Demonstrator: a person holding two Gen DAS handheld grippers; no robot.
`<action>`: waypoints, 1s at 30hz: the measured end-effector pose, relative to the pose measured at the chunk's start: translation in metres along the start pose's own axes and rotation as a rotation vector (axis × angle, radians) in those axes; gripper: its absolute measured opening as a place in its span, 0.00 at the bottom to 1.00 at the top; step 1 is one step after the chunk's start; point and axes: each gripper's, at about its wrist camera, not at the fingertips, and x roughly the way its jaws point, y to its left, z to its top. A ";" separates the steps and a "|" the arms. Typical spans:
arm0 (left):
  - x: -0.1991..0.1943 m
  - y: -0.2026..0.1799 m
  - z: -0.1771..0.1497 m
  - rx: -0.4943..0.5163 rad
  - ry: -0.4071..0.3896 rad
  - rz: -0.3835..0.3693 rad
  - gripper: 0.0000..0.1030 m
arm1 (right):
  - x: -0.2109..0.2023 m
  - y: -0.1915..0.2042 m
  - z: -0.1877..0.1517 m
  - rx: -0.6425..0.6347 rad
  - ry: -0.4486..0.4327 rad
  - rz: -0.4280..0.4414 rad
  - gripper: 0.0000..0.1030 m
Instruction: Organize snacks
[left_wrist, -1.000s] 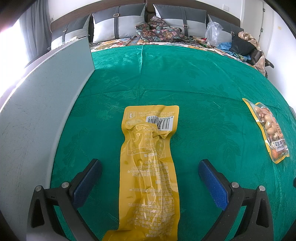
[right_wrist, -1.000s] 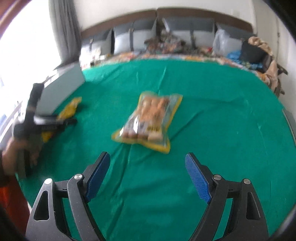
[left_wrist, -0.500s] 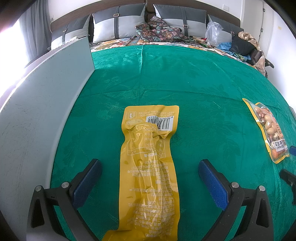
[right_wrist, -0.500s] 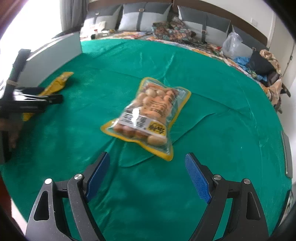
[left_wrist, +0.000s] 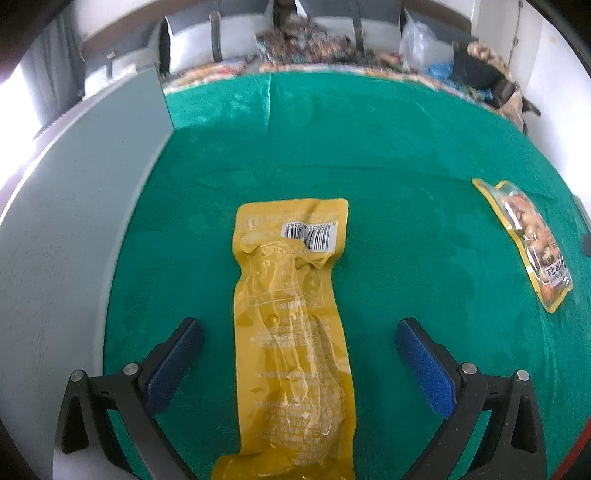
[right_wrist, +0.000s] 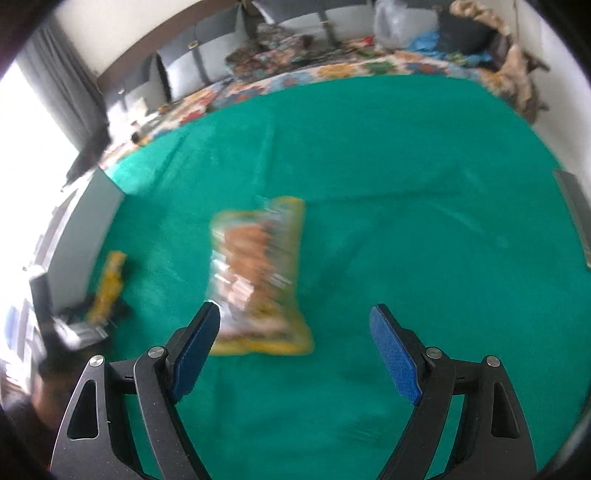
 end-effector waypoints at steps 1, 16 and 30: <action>0.001 0.000 0.003 -0.003 0.017 0.002 1.00 | 0.018 0.013 0.008 -0.022 0.055 -0.024 0.83; -0.060 0.011 -0.023 -0.194 -0.040 -0.258 0.46 | -0.013 0.014 -0.012 0.026 0.087 0.044 0.62; -0.220 0.112 -0.017 -0.362 -0.310 -0.328 0.46 | -0.050 0.112 -0.009 -0.102 0.012 0.215 0.63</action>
